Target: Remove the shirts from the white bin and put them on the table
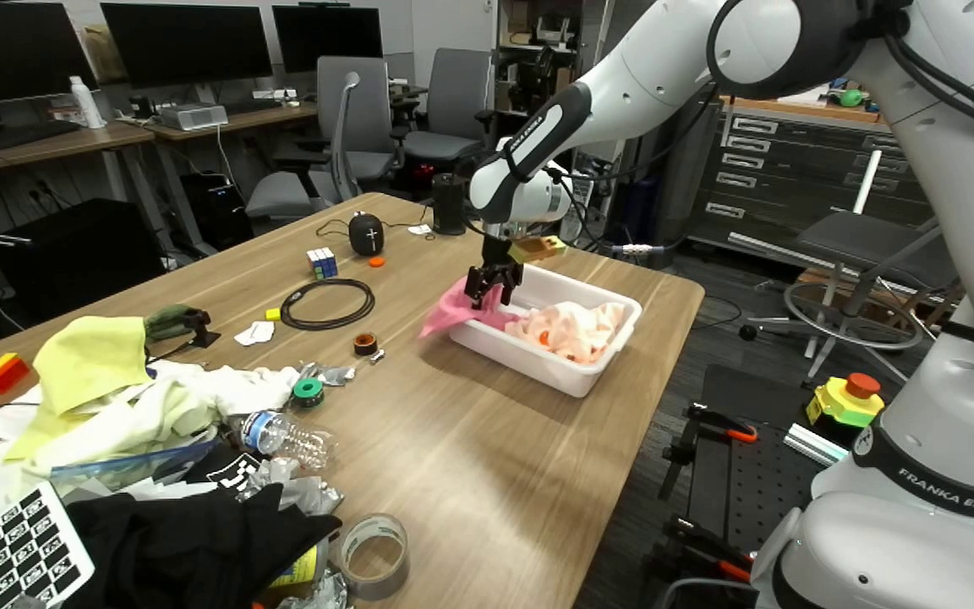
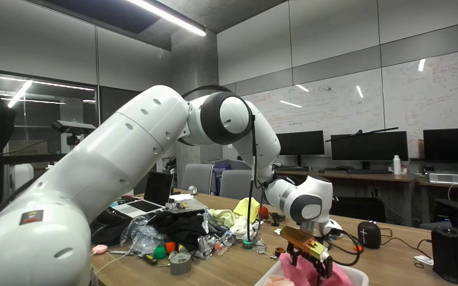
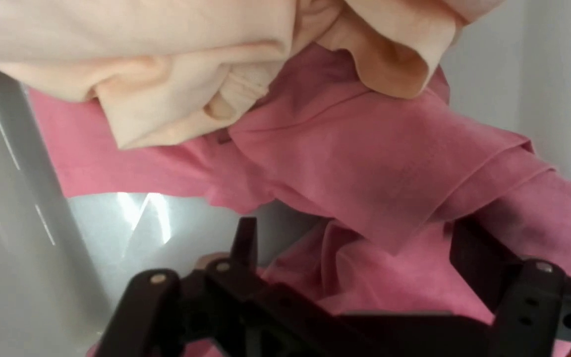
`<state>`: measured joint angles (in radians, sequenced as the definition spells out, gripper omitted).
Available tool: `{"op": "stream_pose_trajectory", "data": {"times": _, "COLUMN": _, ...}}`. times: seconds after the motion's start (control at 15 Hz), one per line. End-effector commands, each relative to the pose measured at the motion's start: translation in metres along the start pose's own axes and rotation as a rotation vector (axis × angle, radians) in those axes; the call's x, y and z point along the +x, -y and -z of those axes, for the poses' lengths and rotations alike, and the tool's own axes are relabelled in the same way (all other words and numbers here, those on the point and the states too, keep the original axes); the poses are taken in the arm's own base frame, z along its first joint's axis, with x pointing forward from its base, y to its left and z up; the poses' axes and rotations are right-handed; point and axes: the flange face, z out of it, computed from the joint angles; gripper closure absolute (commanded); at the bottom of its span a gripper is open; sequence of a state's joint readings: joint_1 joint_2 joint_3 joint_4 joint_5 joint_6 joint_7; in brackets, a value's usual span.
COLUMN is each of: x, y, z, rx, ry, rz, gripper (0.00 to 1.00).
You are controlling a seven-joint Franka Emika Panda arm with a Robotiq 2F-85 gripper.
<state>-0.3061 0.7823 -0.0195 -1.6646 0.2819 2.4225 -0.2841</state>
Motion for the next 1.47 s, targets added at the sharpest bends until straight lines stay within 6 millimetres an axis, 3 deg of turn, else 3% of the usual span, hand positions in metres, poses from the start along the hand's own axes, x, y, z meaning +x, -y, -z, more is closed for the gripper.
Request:
{"op": "stream_pose_trajectory", "data": {"times": 0.0, "x": 0.011, "y": 0.006, "z": -0.009, "rx": -0.026, "ry": -0.003, "rz": 0.010, "gripper": 0.00}}
{"op": "stream_pose_trajectory", "data": {"times": 0.53, "x": 0.013, "y": 0.007, "z": -0.022, "rx": -0.050, "ry": 0.022, "rz": 0.026, "gripper": 0.00}}
{"op": "stream_pose_trajectory", "data": {"times": 1.07, "x": 0.016, "y": 0.001, "z": -0.048, "rx": -0.066, "ry": 0.056, "rz": 0.001, "gripper": 0.00}}
{"op": "stream_pose_trajectory", "data": {"times": 1.13, "x": 0.017, "y": 0.001, "z": -0.049, "rx": -0.066, "ry": 0.054, "rz": 0.003, "gripper": 0.25}}
{"op": "stream_pose_trajectory", "data": {"times": 1.2, "x": 0.018, "y": 0.002, "z": -0.049, "rx": -0.064, "ry": 0.051, "rz": 0.004, "gripper": 0.27}}
{"op": "stream_pose_trajectory", "data": {"times": 1.4, "x": 0.019, "y": 0.002, "z": -0.046, "rx": -0.056, "ry": 0.039, "rz": 0.006, "gripper": 0.51}}
